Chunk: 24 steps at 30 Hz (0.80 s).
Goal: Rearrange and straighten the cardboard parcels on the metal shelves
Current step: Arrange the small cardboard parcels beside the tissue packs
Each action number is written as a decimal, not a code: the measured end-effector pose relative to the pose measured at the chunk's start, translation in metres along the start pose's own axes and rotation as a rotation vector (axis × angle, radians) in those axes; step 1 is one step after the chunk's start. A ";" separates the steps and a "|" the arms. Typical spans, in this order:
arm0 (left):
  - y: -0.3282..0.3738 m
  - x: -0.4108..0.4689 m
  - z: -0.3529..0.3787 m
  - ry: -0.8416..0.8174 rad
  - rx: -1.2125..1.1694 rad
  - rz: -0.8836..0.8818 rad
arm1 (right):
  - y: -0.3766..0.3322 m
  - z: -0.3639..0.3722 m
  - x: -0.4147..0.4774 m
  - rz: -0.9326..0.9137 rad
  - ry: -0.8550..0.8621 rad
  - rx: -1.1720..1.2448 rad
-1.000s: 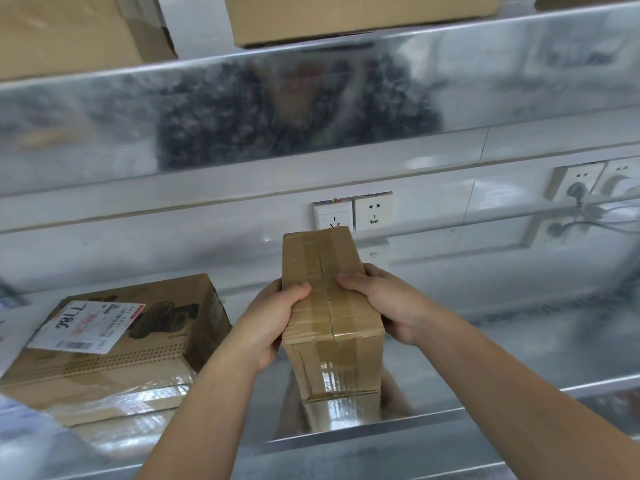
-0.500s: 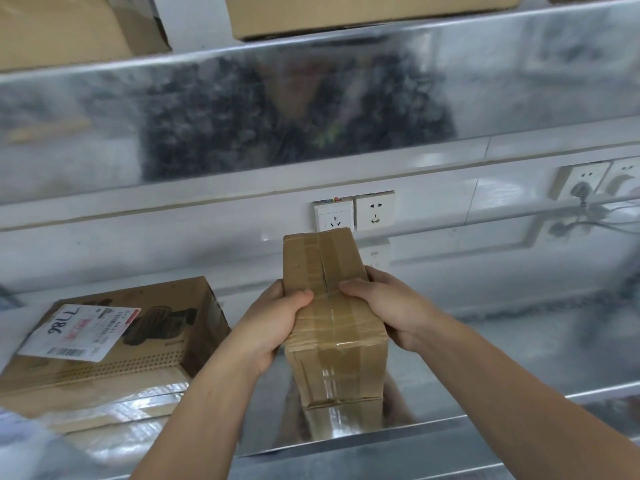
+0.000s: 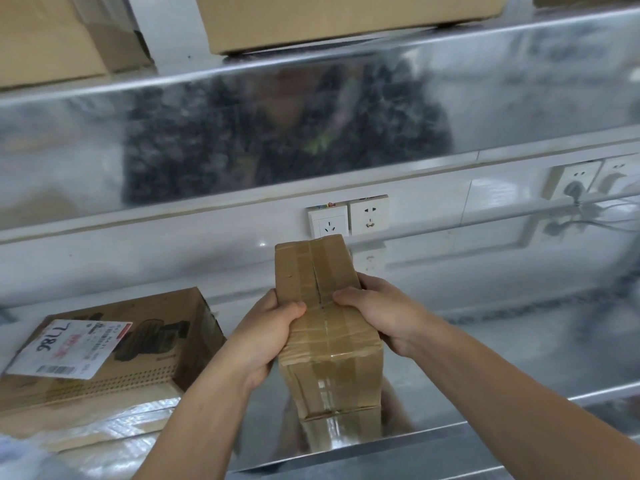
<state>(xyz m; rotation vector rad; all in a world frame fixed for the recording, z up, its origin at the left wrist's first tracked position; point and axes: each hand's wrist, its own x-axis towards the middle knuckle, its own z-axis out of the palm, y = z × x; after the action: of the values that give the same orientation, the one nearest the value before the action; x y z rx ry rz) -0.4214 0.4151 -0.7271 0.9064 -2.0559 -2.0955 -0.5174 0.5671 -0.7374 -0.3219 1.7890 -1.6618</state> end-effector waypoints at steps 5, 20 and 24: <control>0.000 0.002 0.000 -0.001 0.006 0.009 | 0.000 0.001 0.003 0.006 0.006 -0.001; 0.000 -0.002 0.001 0.013 0.005 0.015 | -0.002 0.000 -0.002 -0.003 -0.001 -0.028; 0.003 -0.006 0.000 -0.010 -0.013 0.003 | -0.002 0.001 -0.004 0.002 0.006 -0.027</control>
<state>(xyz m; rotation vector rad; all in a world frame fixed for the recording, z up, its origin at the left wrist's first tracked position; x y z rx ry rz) -0.4174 0.4176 -0.7221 0.8919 -2.0451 -2.1138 -0.5146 0.5685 -0.7342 -0.3272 1.8167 -1.6408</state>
